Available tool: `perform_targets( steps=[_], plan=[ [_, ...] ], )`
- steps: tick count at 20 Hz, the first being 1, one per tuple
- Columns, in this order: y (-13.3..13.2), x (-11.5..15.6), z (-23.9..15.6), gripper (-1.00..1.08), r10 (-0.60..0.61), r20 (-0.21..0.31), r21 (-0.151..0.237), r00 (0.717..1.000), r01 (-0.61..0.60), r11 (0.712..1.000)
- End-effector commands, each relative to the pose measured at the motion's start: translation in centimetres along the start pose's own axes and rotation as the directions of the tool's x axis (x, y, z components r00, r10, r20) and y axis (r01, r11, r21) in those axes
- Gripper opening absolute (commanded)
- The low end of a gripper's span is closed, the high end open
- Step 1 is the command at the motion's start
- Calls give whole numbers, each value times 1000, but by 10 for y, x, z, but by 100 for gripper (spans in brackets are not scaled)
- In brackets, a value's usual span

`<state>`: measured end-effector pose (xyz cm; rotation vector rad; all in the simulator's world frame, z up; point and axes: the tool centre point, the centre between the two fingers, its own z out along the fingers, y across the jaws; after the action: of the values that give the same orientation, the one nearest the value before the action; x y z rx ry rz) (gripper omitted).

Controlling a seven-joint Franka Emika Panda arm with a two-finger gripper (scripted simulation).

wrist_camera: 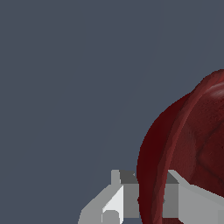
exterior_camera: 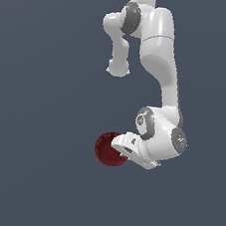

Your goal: Pick up the object and move it to a goal position.

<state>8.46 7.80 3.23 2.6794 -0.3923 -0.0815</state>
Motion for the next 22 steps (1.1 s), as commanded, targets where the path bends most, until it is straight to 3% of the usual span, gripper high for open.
perform_targets(
  steps=[1,13,22],
  plan=[
    [0,0,0,-100,0,-1,1,1000,0,1000],
    [-1,-5,-3,-100,0,0,0,1000,0,1000],
    [-7,-33,-24,-100,-1,0,0,1000,1,1000]
  ],
)
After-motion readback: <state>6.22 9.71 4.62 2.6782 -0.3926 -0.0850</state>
